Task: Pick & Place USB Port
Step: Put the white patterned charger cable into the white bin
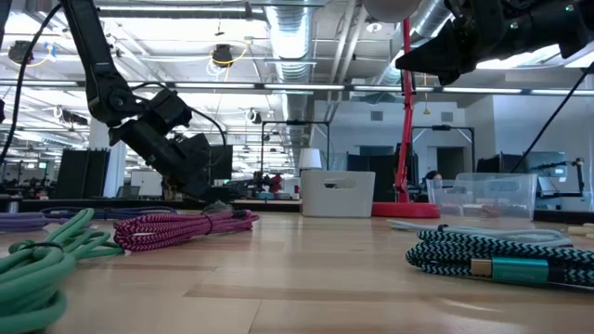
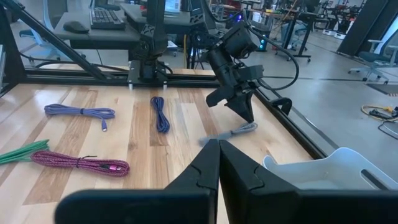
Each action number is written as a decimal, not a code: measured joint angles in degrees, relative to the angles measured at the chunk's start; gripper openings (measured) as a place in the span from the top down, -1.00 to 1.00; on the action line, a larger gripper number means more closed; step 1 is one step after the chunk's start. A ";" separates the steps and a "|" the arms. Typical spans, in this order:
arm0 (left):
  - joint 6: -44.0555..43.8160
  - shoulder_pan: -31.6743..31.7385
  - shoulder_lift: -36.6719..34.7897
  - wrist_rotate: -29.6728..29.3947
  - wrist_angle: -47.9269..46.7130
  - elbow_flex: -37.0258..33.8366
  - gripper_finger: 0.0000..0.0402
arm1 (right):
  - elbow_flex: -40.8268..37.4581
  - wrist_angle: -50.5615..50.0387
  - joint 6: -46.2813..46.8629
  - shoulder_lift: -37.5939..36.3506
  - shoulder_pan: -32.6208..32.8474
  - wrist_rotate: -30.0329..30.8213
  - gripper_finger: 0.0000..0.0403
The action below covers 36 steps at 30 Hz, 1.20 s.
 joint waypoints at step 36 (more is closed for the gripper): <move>-5.12 -13.43 -29.51 -0.62 -12.16 0.00 0.99 | 0.00 -0.09 -1.33 0.00 0.00 0.04 0.99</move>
